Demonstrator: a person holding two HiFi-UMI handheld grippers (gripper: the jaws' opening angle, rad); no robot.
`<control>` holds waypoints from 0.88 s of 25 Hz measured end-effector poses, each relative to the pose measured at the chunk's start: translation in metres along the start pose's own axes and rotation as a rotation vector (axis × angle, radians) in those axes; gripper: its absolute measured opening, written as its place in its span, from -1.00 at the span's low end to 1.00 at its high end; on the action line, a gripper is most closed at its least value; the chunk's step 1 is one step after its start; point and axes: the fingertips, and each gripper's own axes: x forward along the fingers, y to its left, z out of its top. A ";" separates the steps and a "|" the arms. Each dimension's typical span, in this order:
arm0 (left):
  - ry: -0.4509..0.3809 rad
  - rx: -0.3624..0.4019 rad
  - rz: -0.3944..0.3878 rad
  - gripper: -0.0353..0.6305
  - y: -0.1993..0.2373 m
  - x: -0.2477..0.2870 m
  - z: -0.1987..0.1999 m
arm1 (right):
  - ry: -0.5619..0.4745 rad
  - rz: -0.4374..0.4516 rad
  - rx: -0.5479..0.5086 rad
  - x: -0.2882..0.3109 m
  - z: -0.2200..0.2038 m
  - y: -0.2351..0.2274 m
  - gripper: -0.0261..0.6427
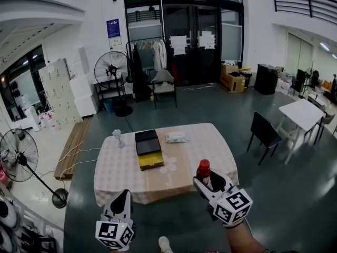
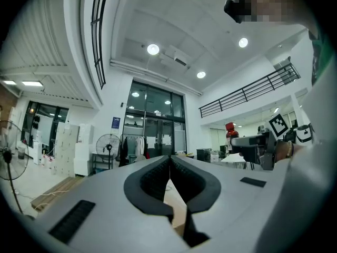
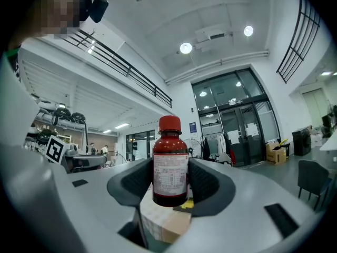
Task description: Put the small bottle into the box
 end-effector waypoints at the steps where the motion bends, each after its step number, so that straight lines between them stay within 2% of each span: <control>1: 0.000 -0.002 -0.003 -0.82 0.008 0.006 0.001 | -0.002 -0.004 0.002 0.010 0.001 -0.001 -0.26; 22: -0.007 -0.036 -0.031 -0.82 0.186 0.121 -0.011 | -0.032 -0.048 0.004 0.218 0.009 -0.006 -0.26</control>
